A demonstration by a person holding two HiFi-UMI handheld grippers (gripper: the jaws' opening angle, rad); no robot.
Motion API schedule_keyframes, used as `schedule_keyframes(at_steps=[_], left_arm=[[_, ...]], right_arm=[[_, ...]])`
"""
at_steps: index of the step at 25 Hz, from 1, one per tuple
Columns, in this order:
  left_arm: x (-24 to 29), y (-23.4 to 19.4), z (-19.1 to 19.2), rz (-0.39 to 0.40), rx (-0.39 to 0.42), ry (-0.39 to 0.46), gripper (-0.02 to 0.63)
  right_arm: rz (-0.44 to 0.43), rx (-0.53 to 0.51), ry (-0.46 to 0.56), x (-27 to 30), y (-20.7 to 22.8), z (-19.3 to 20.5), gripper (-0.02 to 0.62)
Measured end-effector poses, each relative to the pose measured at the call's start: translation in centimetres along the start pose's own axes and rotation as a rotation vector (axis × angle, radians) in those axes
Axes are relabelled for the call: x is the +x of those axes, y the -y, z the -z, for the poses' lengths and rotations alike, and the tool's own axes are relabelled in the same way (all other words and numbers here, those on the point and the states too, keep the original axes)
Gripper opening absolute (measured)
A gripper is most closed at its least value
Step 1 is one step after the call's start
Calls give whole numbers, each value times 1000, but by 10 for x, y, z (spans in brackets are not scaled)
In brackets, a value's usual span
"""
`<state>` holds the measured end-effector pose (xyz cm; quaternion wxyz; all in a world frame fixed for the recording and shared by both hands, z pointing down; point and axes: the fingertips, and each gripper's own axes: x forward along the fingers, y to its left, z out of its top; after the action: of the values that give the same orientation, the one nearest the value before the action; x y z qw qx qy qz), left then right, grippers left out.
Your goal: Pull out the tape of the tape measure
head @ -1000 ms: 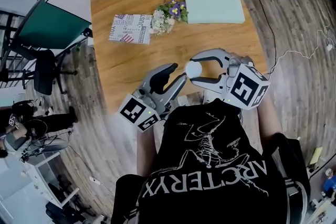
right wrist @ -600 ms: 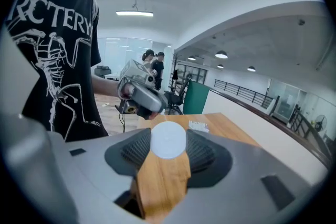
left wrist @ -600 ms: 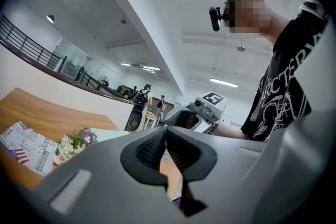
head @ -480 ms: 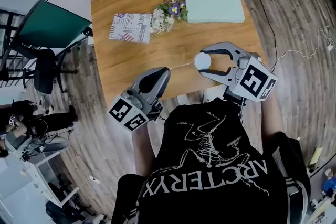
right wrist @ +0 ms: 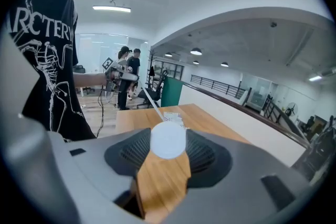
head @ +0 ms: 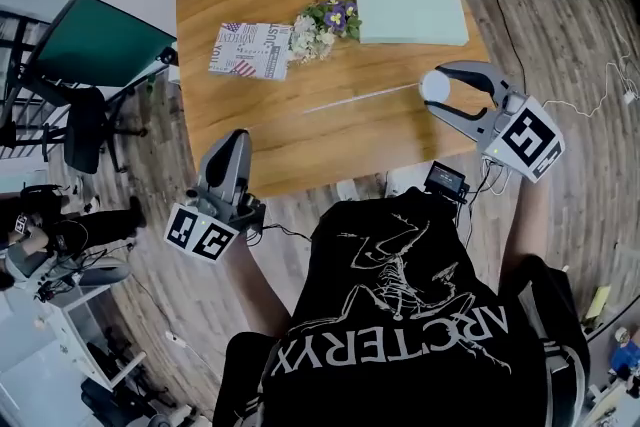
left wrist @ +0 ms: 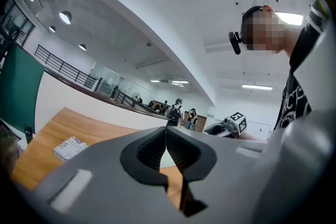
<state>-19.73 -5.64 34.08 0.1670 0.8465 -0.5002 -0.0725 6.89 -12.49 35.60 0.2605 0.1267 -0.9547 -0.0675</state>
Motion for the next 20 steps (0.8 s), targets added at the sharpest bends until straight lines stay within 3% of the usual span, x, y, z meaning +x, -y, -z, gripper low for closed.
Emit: schedule_keyframes(at_steps=[6, 11, 20], left_arm=[[-40, -48, -23, -194, -6, 63, 15], [-62, -79, -26, -343, -73, 103, 15], [-37, -93, 19, -336, -115, -19, 17]], right_arm=[[113, 53, -51, -34, 32, 20, 210], [182, 110, -67, -55, 48, 36, 210], [104, 192, -120, -25, 36, 69, 210]])
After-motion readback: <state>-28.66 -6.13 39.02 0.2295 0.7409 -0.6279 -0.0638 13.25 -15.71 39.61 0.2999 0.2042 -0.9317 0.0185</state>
